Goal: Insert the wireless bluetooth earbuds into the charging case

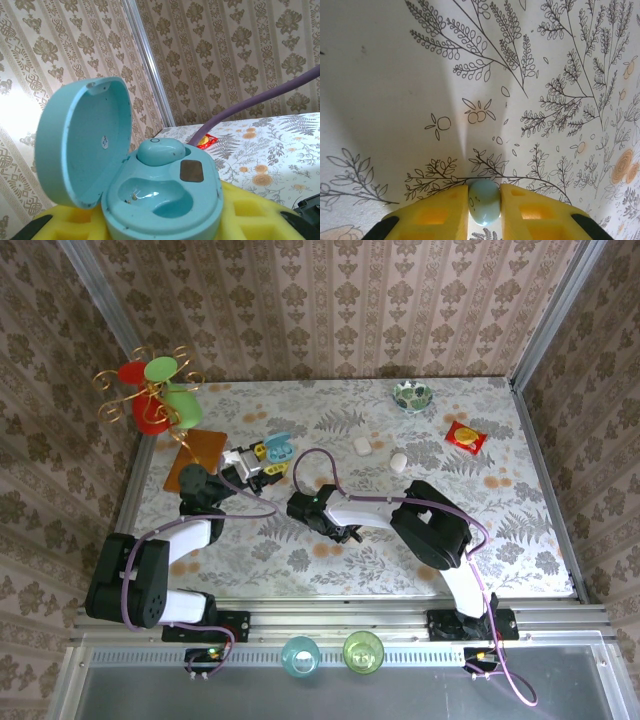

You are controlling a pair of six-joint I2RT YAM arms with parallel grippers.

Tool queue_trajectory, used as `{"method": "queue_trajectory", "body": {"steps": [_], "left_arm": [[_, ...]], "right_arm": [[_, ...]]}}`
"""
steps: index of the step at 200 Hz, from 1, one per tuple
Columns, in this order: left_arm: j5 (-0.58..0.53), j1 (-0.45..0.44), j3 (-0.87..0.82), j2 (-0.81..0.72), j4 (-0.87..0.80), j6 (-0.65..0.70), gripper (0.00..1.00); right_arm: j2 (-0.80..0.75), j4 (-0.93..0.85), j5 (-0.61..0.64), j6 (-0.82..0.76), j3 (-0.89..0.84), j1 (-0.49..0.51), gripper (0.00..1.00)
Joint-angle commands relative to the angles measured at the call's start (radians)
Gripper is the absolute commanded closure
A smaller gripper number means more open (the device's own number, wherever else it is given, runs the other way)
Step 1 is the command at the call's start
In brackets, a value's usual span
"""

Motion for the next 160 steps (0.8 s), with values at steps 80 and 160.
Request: {"method": "queue_trajectory", "body": {"steps": [80, 160], "left_arm": [[0.034, -0.021, -0.002, -0.010, 0.025, 0.000, 0.72], [0.024, -0.099, 0.023, 0.050, 0.027, 0.023, 0.72]], "right_arm": [[-0.327, 0.157, -0.191, 0.032, -0.137, -0.099, 0.81], [-0.763, 0.631, -0.898, 0.128, -0.286, -0.302, 0.81]]}}
